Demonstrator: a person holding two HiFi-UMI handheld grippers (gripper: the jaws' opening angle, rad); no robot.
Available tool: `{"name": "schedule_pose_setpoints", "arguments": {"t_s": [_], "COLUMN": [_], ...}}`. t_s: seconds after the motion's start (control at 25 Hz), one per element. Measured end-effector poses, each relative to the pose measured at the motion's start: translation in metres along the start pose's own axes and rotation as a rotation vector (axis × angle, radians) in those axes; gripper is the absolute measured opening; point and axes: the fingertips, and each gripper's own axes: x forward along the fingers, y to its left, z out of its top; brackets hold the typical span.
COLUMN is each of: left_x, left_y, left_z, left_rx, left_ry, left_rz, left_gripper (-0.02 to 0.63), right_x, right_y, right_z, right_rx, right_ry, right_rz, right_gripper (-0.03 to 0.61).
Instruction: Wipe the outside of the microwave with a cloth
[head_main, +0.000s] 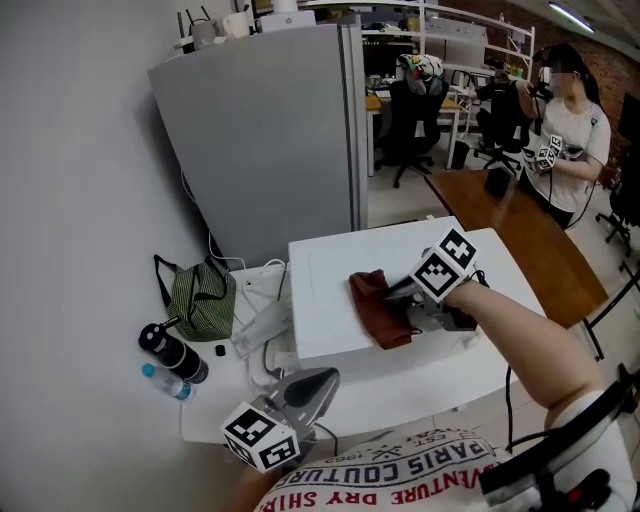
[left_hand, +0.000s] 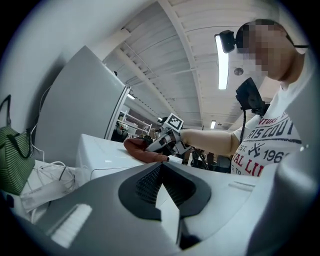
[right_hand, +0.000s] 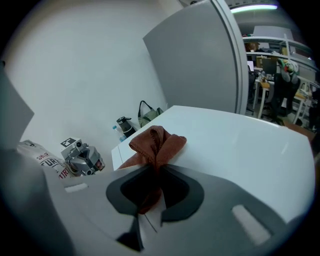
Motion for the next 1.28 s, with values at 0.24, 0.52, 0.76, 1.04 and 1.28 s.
{"name": "schedule_pose_setpoints", "arguments": {"t_s": [0.24, 0.52, 0.76, 1.04, 1.28], "left_x": [0.038, 0.076, 0.098, 0.103, 0.096], "left_y": [-0.014, -0.032, -0.044, -0.041, -0.038], "left_z": [-0.006, -0.011, -0.009, -0.009, -0.008], "left_rx": [0.014, 0.016, 0.017, 0.008, 0.008], "left_ry": [0.034, 0.063, 0.069, 0.056, 0.056], "left_rz": [-0.075, -0.127, -0.144, -0.131, -0.099], "left_gripper": [0.002, 0.002, 0.002, 0.002, 0.002], "right_x": [-0.055, -0.112, -0.153, -0.178, -0.181], "right_y": [-0.051, -0.095, -0.126, -0.146, -0.117], "right_z": [-0.044, -0.082, -0.110, -0.129, -0.088], "right_rx": [0.106, 0.177, 0.232, 0.304, 0.302], "right_ry": [-0.022, -0.015, -0.014, -0.034, -0.179], "right_rz": [-0.056, -0.104, -0.129, -0.104, 0.051], "right_gripper": [0.041, 0.041, 0.041, 0.041, 0.038]}}
